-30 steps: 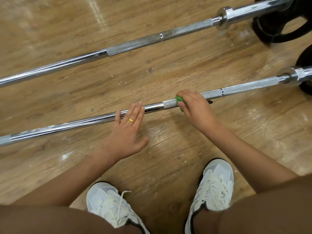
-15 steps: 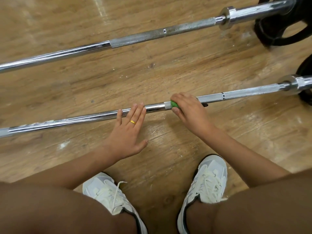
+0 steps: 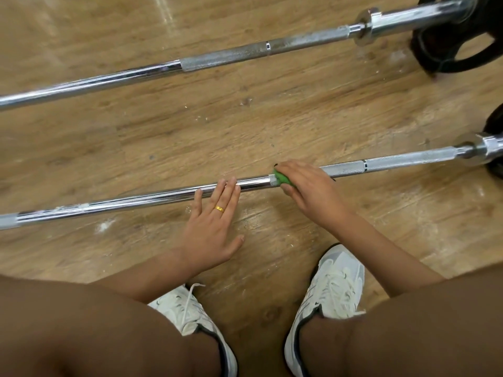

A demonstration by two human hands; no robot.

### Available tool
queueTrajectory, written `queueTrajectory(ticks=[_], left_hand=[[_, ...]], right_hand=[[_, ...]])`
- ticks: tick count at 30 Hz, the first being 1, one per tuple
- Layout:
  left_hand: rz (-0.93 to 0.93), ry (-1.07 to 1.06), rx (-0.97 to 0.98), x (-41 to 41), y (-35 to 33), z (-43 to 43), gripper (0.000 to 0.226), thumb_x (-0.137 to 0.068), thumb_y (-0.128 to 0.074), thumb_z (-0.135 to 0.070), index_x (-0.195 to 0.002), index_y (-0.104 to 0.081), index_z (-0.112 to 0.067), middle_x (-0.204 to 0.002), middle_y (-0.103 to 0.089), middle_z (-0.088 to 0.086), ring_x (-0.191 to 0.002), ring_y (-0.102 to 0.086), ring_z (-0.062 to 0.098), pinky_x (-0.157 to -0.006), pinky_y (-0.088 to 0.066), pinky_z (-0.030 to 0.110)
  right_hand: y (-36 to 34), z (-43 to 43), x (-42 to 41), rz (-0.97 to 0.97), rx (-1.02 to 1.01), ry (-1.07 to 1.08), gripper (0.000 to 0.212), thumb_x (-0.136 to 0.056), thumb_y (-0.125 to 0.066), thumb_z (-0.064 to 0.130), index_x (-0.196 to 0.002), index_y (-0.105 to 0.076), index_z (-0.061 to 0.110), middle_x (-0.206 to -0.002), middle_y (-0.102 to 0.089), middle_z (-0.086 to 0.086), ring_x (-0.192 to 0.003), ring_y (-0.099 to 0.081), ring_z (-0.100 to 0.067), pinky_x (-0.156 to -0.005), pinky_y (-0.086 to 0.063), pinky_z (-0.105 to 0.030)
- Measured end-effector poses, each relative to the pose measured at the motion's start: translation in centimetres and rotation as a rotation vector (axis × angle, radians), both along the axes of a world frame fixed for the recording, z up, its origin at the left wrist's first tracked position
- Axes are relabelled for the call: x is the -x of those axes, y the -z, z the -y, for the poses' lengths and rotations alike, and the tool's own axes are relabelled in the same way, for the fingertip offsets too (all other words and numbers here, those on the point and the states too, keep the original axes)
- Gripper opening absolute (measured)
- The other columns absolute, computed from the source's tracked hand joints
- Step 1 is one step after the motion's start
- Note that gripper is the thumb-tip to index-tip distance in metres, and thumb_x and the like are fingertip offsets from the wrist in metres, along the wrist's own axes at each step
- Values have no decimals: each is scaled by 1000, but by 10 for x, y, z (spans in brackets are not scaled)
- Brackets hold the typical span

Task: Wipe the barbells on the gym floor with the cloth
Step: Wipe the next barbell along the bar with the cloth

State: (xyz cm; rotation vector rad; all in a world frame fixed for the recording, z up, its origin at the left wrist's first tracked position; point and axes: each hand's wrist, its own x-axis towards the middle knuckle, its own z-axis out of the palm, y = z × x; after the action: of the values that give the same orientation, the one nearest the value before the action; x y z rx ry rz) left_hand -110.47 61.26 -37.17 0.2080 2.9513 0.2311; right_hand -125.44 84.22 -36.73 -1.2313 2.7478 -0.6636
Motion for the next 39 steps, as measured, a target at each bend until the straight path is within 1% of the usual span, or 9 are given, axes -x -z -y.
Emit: queueTrajectory(ticks=[4,10,14,18,22,25,30,33,39], left_hand=[[-16,-32,9,-6,-3,4,96,-91,-42,-57,-161,1,-9,-169,10,5,-156,9,19,-123,-5,58],[41,-1,60,-14,-1,-1,103,-88,-47,-60,-160,2,-4,-168,13,11,-155,11,27,-120,-3,62],[59,21,28,-16,-1,4,104,-86,-48,-59,-160,2,-6,-169,13,8,-156,10,25,-120,-3,62],[116,57,-41,-13,-6,11,107,-84,-45,-63,-160,7,-10,-168,18,4,-155,15,20,-120,-1,60],[259,98,-110,4,-29,23,106,-80,-29,-72,-157,20,-19,-161,33,-4,-146,34,5,-121,10,45],[236,191,-137,22,-44,20,101,-90,-43,-62,-158,19,-20,-161,32,-6,-143,36,1,-122,9,39],[107,407,-117,48,-43,-28,89,-96,-39,-50,-160,10,-13,-166,24,3,-152,24,14,-123,7,41],[48,421,-98,62,-31,-49,81,-99,-35,-45,-161,5,-10,-167,19,6,-153,20,20,-124,2,45],[-142,367,-68,96,-27,-57,67,-101,-45,-35,-155,-26,-2,-158,-31,17,-147,-29,33,-120,-29,51]], right_hand=[[0,-7,-8,7,37,135,33,-99,-51,24,-126,-62,8,-125,-66,-8,-115,-60,-28,-97,-44,-40],[0,13,-23,20,40,-3,32,-96,-55,19,-124,-63,6,-125,-66,-7,-117,-59,-27,-97,-44,-39],[1,5,-22,40,53,82,30,-99,-55,21,-125,-61,9,-125,-64,-6,-115,-59,-26,-97,-43,-37],[1,6,-24,44,35,61,34,-101,-56,21,-133,-56,9,-131,-61,-6,-130,-49,-25,-114,-26,-35],[-2,-8,-29,33,-25,88,55,-102,-50,35,-150,-40,12,-152,-45,-4,-149,-29,-23,-123,0,-41],[-1,-24,-29,48,-50,130,63,-101,-47,45,-153,-32,12,-157,-39,-5,-151,-22,-21,-123,4,-45],[-4,-59,-16,42,-132,213,79,-97,-47,58,-157,-24,11,-162,-30,-8,-154,-13,-22,-123,8,-47],[-9,-75,-5,51,-204,245,84,-94,-43,60,-158,-21,10,-163,-28,-10,-154,-11,-25,-122,10,-47],[-8,-73,-3,38,-284,225,85,-94,-60,39,-158,-17,4,-166,-18,-13,-155,-3,-29,-121,9,-43]])
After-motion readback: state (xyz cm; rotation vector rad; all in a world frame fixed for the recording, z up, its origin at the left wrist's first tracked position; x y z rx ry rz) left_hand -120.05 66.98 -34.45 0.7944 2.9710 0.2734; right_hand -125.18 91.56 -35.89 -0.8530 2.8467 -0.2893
